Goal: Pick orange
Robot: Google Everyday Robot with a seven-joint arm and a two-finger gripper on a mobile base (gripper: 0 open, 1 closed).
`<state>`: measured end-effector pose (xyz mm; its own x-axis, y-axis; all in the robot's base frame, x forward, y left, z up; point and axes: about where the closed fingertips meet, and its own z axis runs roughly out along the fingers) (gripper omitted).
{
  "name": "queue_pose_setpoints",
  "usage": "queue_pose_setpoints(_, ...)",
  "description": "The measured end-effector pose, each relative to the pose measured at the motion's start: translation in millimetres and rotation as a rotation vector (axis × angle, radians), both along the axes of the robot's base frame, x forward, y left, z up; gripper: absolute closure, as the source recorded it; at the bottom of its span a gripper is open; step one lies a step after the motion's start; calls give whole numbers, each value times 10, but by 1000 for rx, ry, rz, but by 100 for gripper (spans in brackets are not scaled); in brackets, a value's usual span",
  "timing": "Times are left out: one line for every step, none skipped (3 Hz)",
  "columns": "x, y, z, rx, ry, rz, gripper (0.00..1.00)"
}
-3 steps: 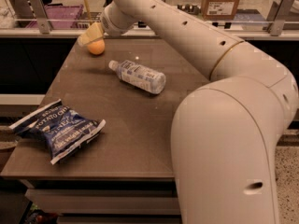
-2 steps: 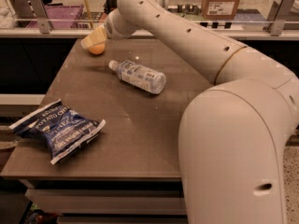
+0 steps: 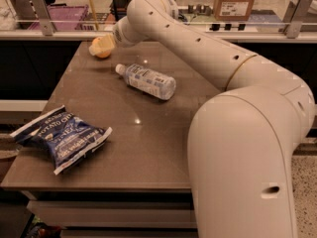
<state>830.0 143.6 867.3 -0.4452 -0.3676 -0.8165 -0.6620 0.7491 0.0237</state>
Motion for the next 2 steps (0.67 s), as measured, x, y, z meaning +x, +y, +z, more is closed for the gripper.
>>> queue_pose_setpoints(34, 111, -9, -10, -14, 19, 0)
queue_pose_setpoints(74, 202, -14, -15, -26, 32, 0)
